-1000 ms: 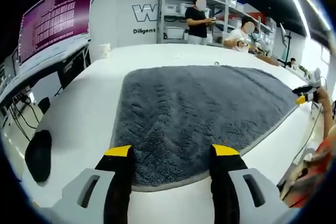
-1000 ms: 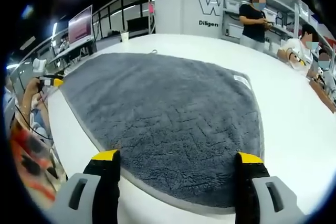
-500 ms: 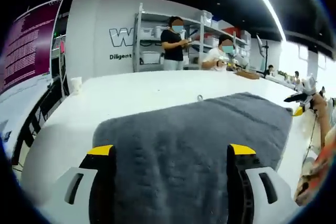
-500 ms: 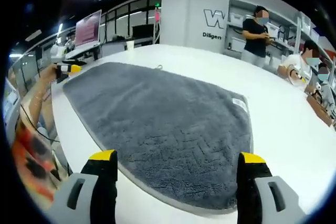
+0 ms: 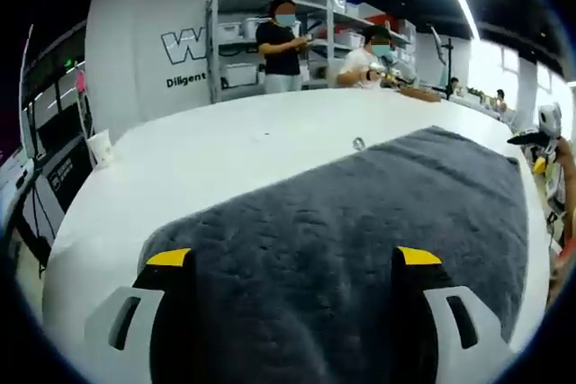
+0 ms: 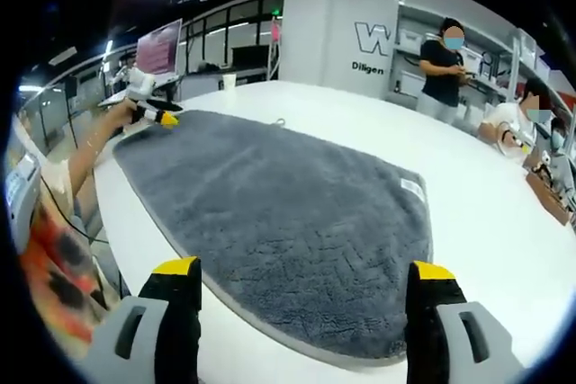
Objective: Open the folded towel by lifting each exposed corner and separating the folded layers until the towel lies flat within the target outline without major curled edges
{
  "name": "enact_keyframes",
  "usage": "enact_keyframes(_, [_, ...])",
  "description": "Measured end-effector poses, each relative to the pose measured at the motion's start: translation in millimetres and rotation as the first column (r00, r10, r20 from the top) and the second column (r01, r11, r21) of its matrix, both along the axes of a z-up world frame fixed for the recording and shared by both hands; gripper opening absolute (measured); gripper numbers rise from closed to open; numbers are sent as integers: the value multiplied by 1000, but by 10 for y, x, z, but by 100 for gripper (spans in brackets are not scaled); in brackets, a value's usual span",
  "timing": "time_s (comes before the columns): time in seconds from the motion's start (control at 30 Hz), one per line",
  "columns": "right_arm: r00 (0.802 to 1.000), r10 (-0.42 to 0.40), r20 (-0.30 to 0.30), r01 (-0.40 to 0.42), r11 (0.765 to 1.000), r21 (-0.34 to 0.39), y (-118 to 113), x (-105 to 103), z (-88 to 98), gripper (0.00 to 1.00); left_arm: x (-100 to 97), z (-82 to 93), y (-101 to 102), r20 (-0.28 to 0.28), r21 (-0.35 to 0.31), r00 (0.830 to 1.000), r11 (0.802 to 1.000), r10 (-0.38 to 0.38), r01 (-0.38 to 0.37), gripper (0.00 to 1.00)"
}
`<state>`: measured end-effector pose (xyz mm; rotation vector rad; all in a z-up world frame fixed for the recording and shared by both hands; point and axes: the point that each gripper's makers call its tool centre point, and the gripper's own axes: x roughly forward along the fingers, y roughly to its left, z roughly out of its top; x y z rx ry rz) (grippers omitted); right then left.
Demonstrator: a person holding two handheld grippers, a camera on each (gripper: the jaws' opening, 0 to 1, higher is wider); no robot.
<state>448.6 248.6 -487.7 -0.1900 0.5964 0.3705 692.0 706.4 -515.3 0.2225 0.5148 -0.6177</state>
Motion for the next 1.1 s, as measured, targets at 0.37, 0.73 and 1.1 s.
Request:
enact_keyframes(0.37, [1000, 27, -13, -27, 1000, -11, 61, -30, -19, 94, 2, -165, 149, -42, -22, 999, 1000, 4, -5, 82])
enact_keyframes(0.73, [999, 34, -31, -35, 999, -16, 57, -52, -40, 92, 21, -152, 239, -8, -47, 1000, 999, 4, -4, 80])
enact_keyframes(1.1, [999, 23, -28, -23, 1000, -2, 23, -72, -43, 93, 0, -156, 271, -21, -36, 1000, 999, 0, -1, 81])
